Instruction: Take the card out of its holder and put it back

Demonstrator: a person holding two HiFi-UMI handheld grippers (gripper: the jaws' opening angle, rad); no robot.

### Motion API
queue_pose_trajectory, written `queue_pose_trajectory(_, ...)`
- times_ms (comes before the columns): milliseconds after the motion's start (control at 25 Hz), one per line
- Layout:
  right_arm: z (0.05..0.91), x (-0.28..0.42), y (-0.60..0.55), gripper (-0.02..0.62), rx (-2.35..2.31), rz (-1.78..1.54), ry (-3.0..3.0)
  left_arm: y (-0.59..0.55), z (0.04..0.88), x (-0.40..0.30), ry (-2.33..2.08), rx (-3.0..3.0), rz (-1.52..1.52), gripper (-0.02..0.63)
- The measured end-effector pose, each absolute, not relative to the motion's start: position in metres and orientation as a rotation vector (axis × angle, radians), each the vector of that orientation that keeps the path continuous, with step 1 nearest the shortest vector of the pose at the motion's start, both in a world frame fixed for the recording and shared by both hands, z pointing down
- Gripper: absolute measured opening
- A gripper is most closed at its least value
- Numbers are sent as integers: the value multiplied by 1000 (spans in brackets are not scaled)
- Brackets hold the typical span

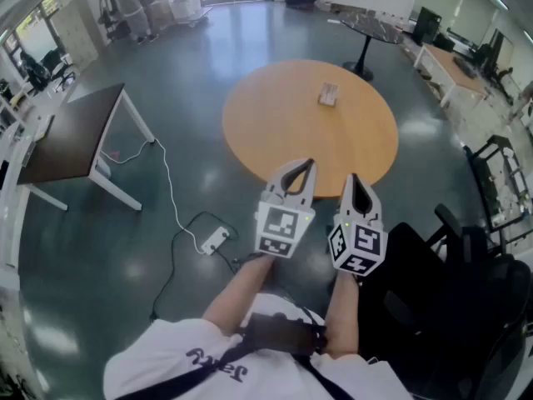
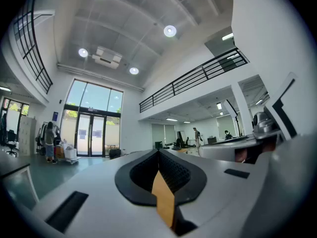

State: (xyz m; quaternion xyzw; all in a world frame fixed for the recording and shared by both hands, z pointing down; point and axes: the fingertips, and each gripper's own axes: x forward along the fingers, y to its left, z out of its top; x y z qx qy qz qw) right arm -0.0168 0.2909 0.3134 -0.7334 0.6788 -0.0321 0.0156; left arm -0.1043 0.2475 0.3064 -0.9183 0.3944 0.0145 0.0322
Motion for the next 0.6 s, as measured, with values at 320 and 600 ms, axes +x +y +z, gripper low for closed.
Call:
queue_pose_trajectory(320,302,-13,301,18,-2256,-68,2105,256,293,-96,1199,-2821,87,11)
queue_pose_trajectory(600,304,7,293,20,-2190,-153,1982,242,301,-81,1156,-2847,62,11)
